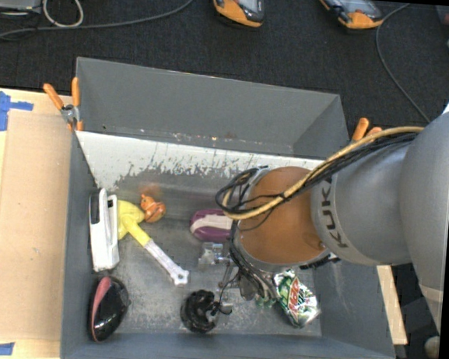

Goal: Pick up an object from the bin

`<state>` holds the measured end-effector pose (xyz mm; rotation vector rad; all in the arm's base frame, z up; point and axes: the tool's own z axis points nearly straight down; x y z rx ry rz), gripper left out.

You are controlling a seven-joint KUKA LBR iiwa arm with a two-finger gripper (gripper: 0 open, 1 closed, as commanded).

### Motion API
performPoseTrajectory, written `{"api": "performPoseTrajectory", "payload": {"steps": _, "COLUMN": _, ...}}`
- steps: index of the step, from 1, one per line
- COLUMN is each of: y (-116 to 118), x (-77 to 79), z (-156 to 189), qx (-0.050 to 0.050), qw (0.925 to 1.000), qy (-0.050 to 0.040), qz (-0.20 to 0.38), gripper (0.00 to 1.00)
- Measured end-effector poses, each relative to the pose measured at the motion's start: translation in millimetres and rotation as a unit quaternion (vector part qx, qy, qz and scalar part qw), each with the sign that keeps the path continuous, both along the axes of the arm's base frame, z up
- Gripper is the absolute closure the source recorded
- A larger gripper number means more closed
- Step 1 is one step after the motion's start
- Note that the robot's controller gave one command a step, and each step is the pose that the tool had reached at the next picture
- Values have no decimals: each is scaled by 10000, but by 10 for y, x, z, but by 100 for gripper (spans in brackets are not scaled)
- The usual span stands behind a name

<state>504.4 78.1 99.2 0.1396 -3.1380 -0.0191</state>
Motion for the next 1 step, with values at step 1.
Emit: {"api": "performPoseTrajectory", "payload": {"steps": 1, "y": 37, "x": -307, "z": -230, "qx": 11, "qw": 9995, "qy": -55, "qz": -318, "gripper": 100}}
